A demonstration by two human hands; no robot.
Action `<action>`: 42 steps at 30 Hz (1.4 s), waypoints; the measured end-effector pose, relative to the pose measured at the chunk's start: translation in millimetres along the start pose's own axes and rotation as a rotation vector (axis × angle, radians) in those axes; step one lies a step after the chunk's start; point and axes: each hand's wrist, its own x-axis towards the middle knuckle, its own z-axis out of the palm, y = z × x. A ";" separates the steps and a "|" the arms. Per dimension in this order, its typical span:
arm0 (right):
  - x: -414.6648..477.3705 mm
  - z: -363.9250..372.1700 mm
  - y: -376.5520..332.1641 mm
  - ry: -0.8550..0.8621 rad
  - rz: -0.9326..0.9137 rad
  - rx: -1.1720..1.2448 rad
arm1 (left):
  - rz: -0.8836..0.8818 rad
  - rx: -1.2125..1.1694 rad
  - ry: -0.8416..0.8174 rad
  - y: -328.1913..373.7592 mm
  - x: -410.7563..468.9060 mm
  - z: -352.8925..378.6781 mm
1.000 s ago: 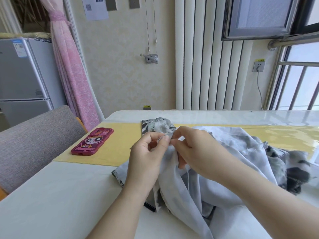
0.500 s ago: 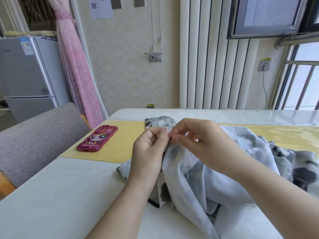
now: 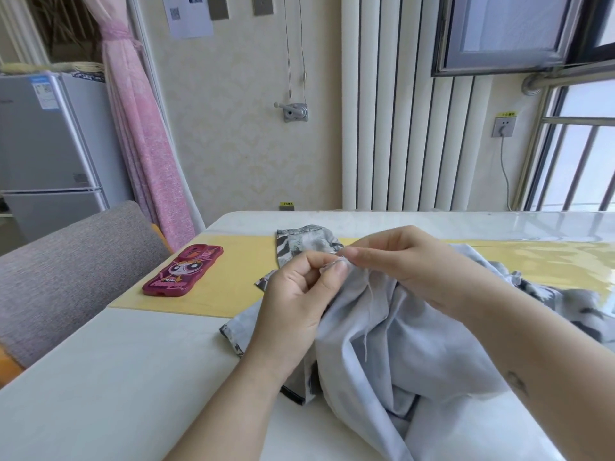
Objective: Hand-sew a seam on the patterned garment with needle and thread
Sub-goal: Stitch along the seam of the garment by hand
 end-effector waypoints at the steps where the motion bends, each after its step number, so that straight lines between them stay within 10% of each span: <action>1: -0.6 -0.6 -2.6 -0.029 0.003 0.111 | -0.006 -0.002 -0.003 0.4 0.1 0.2; 13: 8.8 -15.1 -5.2 0.425 0.018 0.994 | -0.137 -0.208 0.091 -1.2 3.8 -1.3; 24: 13.8 -17.1 16.4 0.689 -0.165 0.067 | -0.163 -0.274 0.089 0.7 5.6 -3.5; 42: -1.3 18.9 5.1 0.406 -0.431 -0.355 | -0.135 -0.212 0.050 0.7 4.1 -2.9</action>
